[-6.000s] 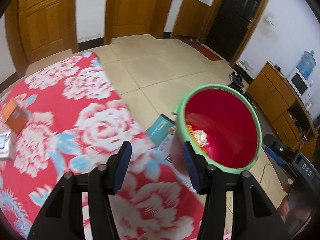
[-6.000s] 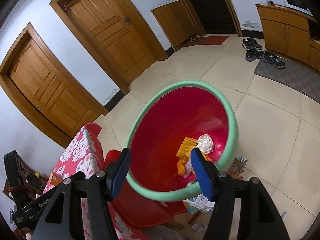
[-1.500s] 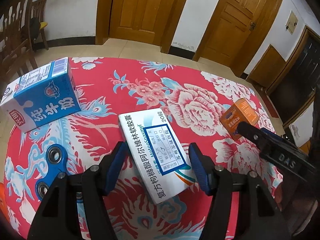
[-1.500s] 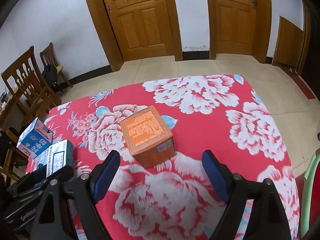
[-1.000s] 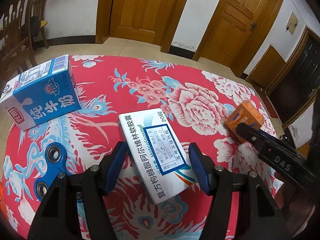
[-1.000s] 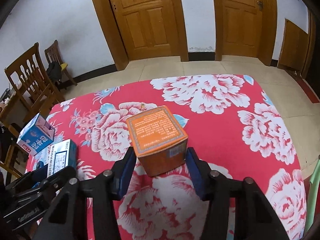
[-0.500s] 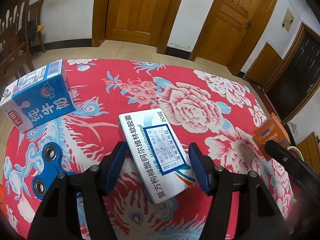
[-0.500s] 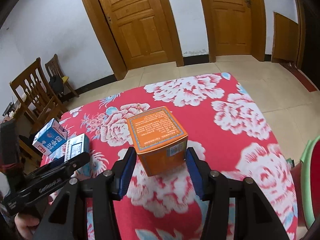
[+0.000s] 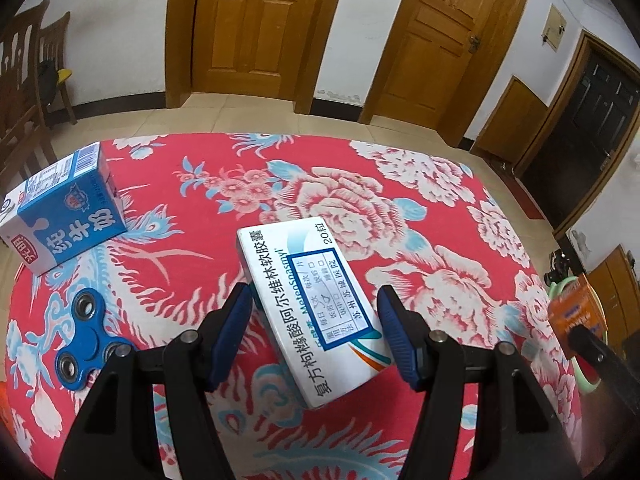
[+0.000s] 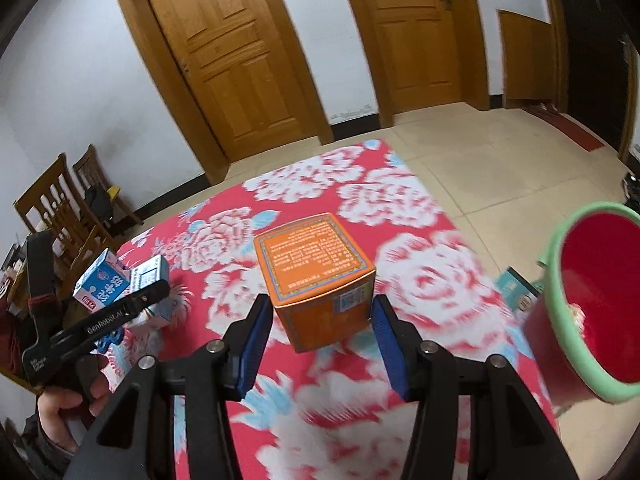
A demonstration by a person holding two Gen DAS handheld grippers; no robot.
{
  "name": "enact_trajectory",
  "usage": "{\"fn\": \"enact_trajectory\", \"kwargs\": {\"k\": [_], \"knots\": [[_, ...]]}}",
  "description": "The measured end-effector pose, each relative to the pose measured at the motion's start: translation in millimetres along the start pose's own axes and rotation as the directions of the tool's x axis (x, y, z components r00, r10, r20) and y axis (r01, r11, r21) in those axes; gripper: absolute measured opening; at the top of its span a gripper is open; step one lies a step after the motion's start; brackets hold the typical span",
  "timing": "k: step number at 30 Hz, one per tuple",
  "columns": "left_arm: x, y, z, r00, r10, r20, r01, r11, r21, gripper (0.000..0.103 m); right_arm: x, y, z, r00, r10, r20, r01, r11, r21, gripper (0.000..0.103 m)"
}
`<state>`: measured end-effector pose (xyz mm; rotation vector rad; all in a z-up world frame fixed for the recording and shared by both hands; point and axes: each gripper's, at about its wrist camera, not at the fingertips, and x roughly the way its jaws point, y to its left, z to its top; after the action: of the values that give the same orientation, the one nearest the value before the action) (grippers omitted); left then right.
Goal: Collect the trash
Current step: 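Carry the white box and orange box in both tools over the trash bin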
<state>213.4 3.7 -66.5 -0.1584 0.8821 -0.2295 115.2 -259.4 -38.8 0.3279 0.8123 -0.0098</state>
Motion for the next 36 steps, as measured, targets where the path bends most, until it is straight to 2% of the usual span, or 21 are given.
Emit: {"fn": "enact_trajectory", "kwargs": {"k": [12,24,36], "knots": [[-14.8,-46.2,-4.8,0.998,-0.062,0.000,0.062,0.996,0.070,0.065,-45.1,-67.8,-13.5,0.995,-0.096,0.037,0.092,0.990,0.108,0.054],[-22.7,-104.7,-17.7,0.989,-0.141,-0.038,0.145,0.982,0.122,0.065,-71.3,-119.0,-23.7,0.986,-0.153,0.072,0.137,0.972,0.189,0.054],[-27.0,-178.2,-29.4,0.978,-0.198,-0.064,0.208,0.953,0.222,0.065,-84.7,-181.2,-39.7,0.974,-0.215,0.073,0.183,0.933,0.309,0.054]]}}
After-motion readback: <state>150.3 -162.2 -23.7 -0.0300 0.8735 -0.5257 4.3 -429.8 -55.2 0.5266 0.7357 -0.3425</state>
